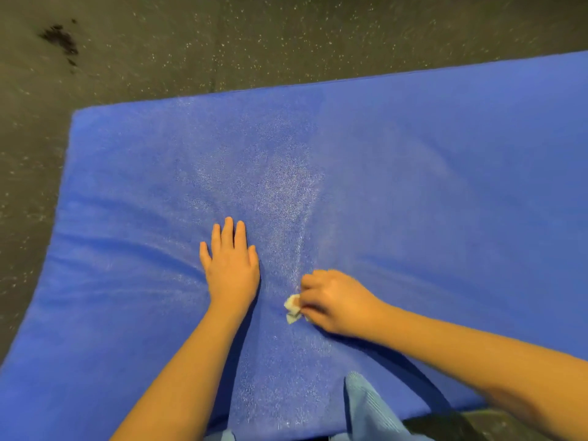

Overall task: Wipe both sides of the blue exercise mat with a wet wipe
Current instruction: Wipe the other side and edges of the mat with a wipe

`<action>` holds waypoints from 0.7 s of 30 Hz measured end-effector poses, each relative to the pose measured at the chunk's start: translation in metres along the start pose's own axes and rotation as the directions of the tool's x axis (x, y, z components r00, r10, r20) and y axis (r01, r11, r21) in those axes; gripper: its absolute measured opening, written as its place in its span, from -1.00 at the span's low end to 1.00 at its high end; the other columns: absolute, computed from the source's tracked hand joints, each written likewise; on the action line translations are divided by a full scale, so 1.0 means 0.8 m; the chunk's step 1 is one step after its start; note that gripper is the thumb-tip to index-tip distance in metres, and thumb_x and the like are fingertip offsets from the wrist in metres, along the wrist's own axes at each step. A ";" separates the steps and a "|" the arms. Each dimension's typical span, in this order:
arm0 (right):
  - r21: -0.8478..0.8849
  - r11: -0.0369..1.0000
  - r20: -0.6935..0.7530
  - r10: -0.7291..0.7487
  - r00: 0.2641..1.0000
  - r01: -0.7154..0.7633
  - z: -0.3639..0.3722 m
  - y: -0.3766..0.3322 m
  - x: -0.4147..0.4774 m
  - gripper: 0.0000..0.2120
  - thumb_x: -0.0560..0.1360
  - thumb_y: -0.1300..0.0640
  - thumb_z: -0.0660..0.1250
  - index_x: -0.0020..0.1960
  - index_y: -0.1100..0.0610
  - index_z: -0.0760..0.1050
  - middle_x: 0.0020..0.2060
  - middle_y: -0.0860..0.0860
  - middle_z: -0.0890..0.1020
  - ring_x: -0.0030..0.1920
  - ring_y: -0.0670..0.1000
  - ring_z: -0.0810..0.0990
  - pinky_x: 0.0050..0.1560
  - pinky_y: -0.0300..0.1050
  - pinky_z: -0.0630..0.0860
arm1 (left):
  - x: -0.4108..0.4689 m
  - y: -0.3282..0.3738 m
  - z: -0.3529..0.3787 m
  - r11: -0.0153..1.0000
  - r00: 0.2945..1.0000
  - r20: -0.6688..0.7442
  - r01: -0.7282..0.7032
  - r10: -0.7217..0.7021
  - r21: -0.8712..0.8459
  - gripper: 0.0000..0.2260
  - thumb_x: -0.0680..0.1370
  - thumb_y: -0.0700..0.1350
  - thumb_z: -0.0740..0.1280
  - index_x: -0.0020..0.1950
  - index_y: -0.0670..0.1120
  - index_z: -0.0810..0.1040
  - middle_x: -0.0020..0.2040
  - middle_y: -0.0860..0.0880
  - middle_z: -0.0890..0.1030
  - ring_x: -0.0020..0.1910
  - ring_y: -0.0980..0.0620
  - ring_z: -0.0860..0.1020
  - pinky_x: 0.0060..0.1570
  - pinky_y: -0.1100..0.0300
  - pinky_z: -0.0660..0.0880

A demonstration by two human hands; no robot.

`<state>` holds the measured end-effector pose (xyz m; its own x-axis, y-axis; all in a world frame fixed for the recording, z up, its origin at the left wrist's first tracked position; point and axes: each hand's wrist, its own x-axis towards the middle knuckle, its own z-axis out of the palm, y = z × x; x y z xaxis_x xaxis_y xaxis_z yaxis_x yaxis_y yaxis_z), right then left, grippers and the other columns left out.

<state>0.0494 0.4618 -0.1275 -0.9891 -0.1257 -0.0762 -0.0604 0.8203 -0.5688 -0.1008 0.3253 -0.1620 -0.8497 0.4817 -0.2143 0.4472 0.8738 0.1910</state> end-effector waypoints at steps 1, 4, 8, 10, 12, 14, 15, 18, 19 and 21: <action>-0.059 0.997 -0.045 0.038 0.998 -0.041 -0.005 0.009 0.002 -0.81 0.39 0.10 0.24 -0.35 0.06 0.56 -0.40 0.01 0.49 -0.39 0.10 0.49 -0.43 -0.15 0.30 | -0.012 0.006 -0.002 1.000 1.000 0.023 -0.002 0.002 0.002 -0.55 0.64 -0.06 0.17 0.53 -0.11 0.25 0.56 -0.10 0.19 0.54 -0.13 0.11 0.45 -0.18 0.02; -0.125 0.950 -0.276 0.242 0.930 -0.285 -0.015 0.022 0.010 -0.84 0.29 0.22 0.38 -0.45 0.13 0.50 -0.48 0.05 0.45 -0.47 0.15 0.45 -0.46 -0.17 0.17 | -0.059 0.023 -0.004 0.999 0.994 0.106 -0.042 0.040 0.020 -0.52 0.67 0.01 0.09 0.57 -0.07 0.14 0.59 -0.07 0.06 0.56 -0.10 -0.01 0.47 -0.13 -0.04; 0.065 0.977 -0.218 0.215 0.952 -0.205 0.011 -0.036 -0.025 -0.90 0.31 0.24 0.39 -0.37 0.14 0.54 -0.42 0.05 0.46 -0.45 0.11 0.47 -0.44 -0.20 0.30 | -0.089 0.022 -0.007 0.998 0.987 0.145 -0.069 0.067 0.007 -0.53 0.68 0.02 0.03 0.58 -0.02 0.09 0.60 -0.02 0.00 0.57 -0.06 -0.06 0.49 -0.10 -0.06; 0.093 0.992 -0.122 0.099 0.988 -0.088 0.015 -0.057 -0.056 -0.90 0.35 0.16 0.32 -0.33 0.13 0.52 -0.38 0.02 0.46 -0.41 0.06 0.46 -0.40 -0.23 0.29 | -0.092 0.019 -0.006 0.997 0.988 0.134 -0.074 0.076 -0.015 -0.54 0.68 0.03 0.03 0.58 -0.02 0.10 0.60 -0.01 0.01 0.57 -0.05 -0.06 0.50 -0.09 -0.08; 0.035 0.996 -0.104 0.090 0.991 -0.087 0.007 -0.054 -0.067 -0.83 0.38 0.08 0.24 -0.32 0.12 0.52 -0.38 0.01 0.47 -0.40 0.06 0.47 -0.41 -0.19 0.32 | -0.094 0.020 -0.004 0.997 0.991 0.114 -0.067 0.069 -0.023 -0.54 0.68 0.02 0.04 0.57 -0.02 0.13 0.60 -0.01 0.03 0.57 -0.05 -0.05 0.50 -0.10 -0.08; -0.031 0.979 -0.231 0.189 0.954 -0.202 0.003 -0.039 -0.063 -0.78 0.36 0.07 0.18 -0.39 0.12 0.48 -0.42 0.02 0.45 -0.46 0.10 0.47 -0.46 -0.16 0.29 | -0.093 0.022 -0.001 0.998 0.993 0.098 -0.063 0.065 -0.029 -0.55 0.67 0.01 0.04 0.57 -0.03 0.15 0.60 -0.02 0.05 0.57 -0.05 -0.04 0.50 -0.11 -0.07; -0.018 0.965 -0.267 0.247 0.932 -0.261 0.002 -0.037 -0.061 -0.79 0.36 0.10 0.19 -0.42 0.13 0.46 -0.44 0.03 0.44 -0.48 0.12 0.46 -0.47 -0.16 0.27 | -0.093 0.021 0.000 0.998 0.993 0.094 -0.063 0.065 -0.029 -0.55 0.67 0.01 0.04 0.57 -0.03 0.16 0.59 -0.02 0.06 0.57 -0.06 -0.03 0.50 -0.12 -0.07; 0.119 0.971 -0.189 0.228 0.955 -0.208 0.014 -0.068 -0.073 -0.91 0.31 0.19 0.33 -0.36 0.13 0.56 -0.42 0.04 0.46 -0.45 0.12 0.46 -0.46 -0.14 0.33 | -0.094 0.022 0.000 0.997 0.994 0.087 -0.067 0.069 -0.025 -0.55 0.67 0.00 0.05 0.56 -0.05 0.17 0.59 -0.03 0.08 0.57 -0.06 -0.02 0.50 -0.13 -0.06; 0.176 0.973 -0.102 0.171 0.980 -0.151 0.015 -0.081 -0.084 -0.95 0.31 0.20 0.37 -0.32 0.12 0.60 -0.40 0.03 0.47 -0.42 0.10 0.47 -0.43 -0.14 0.36 | -0.095 0.022 -0.001 0.997 0.994 0.088 -0.069 0.071 -0.028 -0.55 0.67 0.00 0.05 0.56 -0.05 0.17 0.59 -0.03 0.08 0.57 -0.06 -0.02 0.50 -0.13 -0.06; 0.201 0.973 0.004 0.112 0.994 -0.111 0.008 -0.085 -0.105 -0.95 0.36 0.17 0.39 -0.25 0.07 0.64 -0.37 0.00 0.50 -0.37 0.07 0.49 -0.35 -0.14 0.39 | -0.096 0.023 -0.002 0.997 0.993 0.092 -0.074 0.077 -0.033 -0.55 0.67 0.00 0.04 0.56 -0.05 0.15 0.59 -0.03 0.06 0.57 -0.06 -0.03 0.50 -0.13 -0.07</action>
<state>0.1372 0.4131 -0.0876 -0.9892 -0.0347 -0.1425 0.0776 0.7005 -0.7094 -0.0277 0.3043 -0.1408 -0.7833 0.5518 -0.2863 0.4999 0.8329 0.2375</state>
